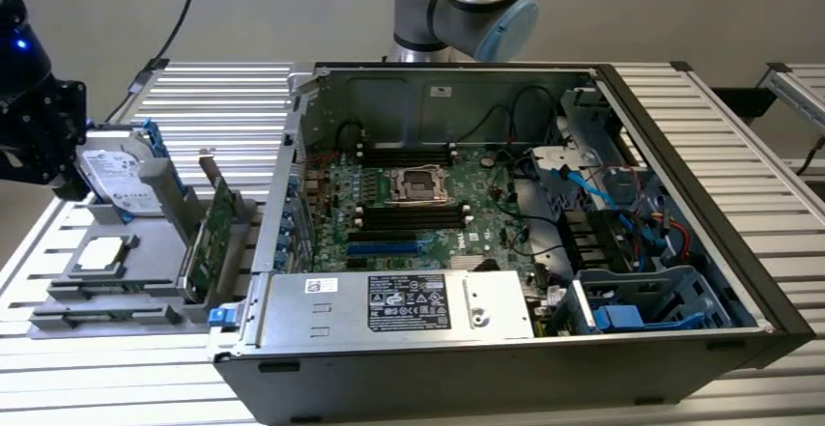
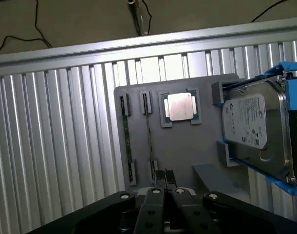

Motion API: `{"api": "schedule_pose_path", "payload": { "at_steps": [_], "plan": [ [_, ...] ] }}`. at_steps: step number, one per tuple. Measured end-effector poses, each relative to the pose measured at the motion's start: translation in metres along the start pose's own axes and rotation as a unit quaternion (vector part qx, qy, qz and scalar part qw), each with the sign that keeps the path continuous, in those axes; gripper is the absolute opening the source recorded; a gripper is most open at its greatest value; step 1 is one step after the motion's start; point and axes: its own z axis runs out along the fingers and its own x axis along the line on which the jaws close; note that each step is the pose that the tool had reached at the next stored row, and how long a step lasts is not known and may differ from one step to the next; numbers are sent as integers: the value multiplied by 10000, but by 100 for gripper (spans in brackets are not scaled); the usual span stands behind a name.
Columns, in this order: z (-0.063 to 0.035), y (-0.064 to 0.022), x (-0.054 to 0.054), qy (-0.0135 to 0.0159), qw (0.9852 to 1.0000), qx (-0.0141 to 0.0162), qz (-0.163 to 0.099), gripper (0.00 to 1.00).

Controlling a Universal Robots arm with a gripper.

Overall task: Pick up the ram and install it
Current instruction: 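Pick up the ram and move it above insertion slot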

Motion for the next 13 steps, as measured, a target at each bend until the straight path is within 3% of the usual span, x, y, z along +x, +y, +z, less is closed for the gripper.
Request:
{"api": "schedule_pose_path", "payload": {
  "at_steps": [3,5,8,12,13],
  "plan": [
    [2,0,0,17,9996,9,-277,11],
    [1,7,0,48,9992,15,-396,11],
    [2,6,0,48,9992,15,-399,12],
    [3,7,1,48,9992,15,-399,30],
    [9,11,9,49,9992,15,-400,30]
  ]
}}
